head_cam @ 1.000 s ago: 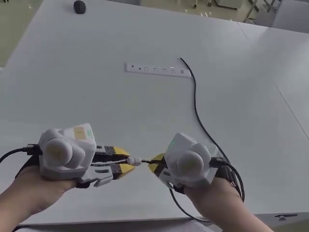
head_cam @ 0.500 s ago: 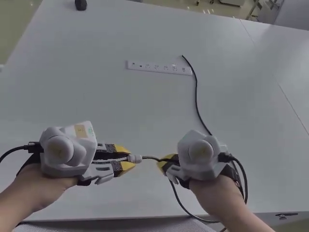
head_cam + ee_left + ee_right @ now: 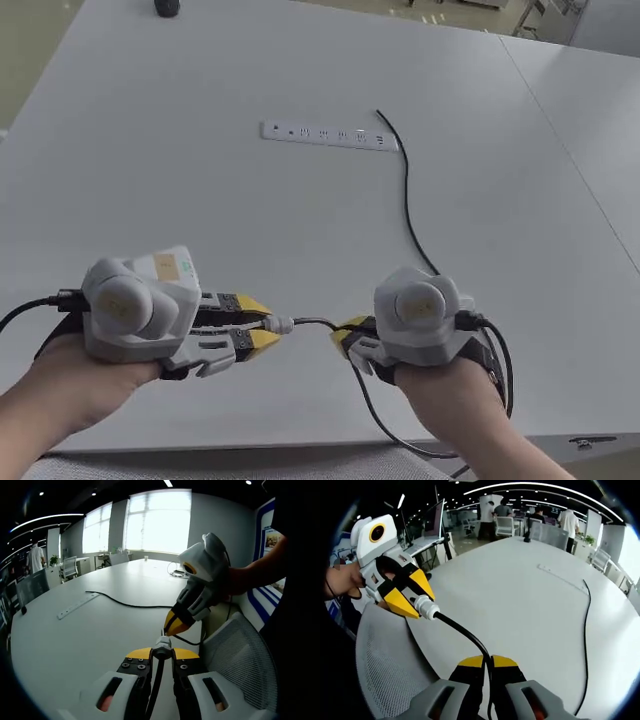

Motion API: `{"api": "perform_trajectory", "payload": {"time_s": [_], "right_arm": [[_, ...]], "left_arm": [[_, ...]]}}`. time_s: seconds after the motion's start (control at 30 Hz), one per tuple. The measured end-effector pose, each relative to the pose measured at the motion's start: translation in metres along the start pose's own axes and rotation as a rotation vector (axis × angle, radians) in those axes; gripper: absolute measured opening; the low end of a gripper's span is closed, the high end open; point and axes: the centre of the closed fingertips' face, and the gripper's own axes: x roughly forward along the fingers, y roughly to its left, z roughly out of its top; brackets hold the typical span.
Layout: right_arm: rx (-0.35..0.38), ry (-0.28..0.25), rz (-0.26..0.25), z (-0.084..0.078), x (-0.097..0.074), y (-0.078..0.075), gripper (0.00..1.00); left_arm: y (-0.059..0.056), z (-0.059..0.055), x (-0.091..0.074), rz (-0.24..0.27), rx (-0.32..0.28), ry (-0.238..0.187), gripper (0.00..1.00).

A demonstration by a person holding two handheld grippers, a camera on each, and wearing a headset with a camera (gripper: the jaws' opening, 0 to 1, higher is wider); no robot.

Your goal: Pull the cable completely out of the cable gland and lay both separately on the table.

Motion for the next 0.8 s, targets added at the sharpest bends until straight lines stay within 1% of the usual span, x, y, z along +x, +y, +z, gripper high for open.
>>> {"api": "perform_trajectory", "payload": {"time_s": [0.1, 0.13, 0.17, 0.2, 0.23, 0.27, 0.3, 0.4, 0.47, 0.53, 0.57, 0.63, 0.67, 0.77, 0.8], "right_arm": [[-0.005, -0.010, 0.002, 0.001, -0.001, -0.001, 0.00], [-0.019, -0.007, 0.013, 0.001, -0.001, 0.001, 0.00], [-0.049, 0.003, 0.032, 0.000, -0.002, 0.004, 0.00], [-0.090, -0.004, 0.035, 0.002, -0.002, 0.005, 0.00], [-0.128, -0.023, 0.028, 0.006, -0.003, 0.005, 0.00], [-0.138, -0.022, 0.028, 0.006, -0.003, 0.006, 0.00], [-0.125, -0.016, 0.022, 0.005, -0.004, 0.007, 0.01], [-0.120, -0.019, 0.021, 0.006, -0.004, 0.006, 0.01], [-0.121, -0.018, 0.031, 0.006, -0.004, 0.008, 0.01], [-0.134, -0.015, 0.041, 0.006, -0.005, 0.012, 0.05], [-0.155, -0.022, 0.054, 0.007, -0.006, 0.017, 0.08], [-0.201, -0.031, 0.051, 0.012, -0.009, 0.021, 0.14], [-0.242, -0.037, 0.051, 0.016, -0.012, 0.025, 0.16], [-0.304, -0.057, 0.073, 0.026, -0.015, 0.037, 0.16], [-0.347, -0.061, 0.076, 0.031, -0.015, 0.041, 0.15]], "left_arm": [[0.001, -0.001, -0.001, 0.002, -0.003, 0.002, 0.15], [0.001, -0.001, -0.001, 0.003, -0.005, 0.003, 0.15], [0.002, -0.002, -0.001, 0.004, -0.008, 0.006, 0.15], [0.003, -0.002, -0.001, 0.005, -0.007, 0.006, 0.15], [0.003, -0.002, -0.002, 0.006, -0.006, 0.006, 0.15], [0.003, -0.002, -0.002, 0.005, -0.007, 0.006, 0.15], [0.004, -0.002, -0.002, 0.005, -0.008, 0.006, 0.15], [0.004, -0.002, -0.003, 0.001, -0.017, 0.003, 0.15], [0.006, -0.001, -0.003, 0.005, -0.013, 0.003, 0.15], [0.006, -0.001, -0.003, 0.005, -0.012, 0.005, 0.15], [0.006, -0.002, -0.003, 0.003, -0.011, 0.008, 0.15], [0.004, -0.002, -0.002, -0.001, -0.006, 0.011, 0.15], [0.003, -0.002, -0.002, -0.003, -0.005, 0.012, 0.15], [0.001, -0.003, -0.001, -0.004, -0.005, 0.010, 0.15], [0.001, -0.003, -0.001, -0.004, -0.005, 0.010, 0.15]]}}
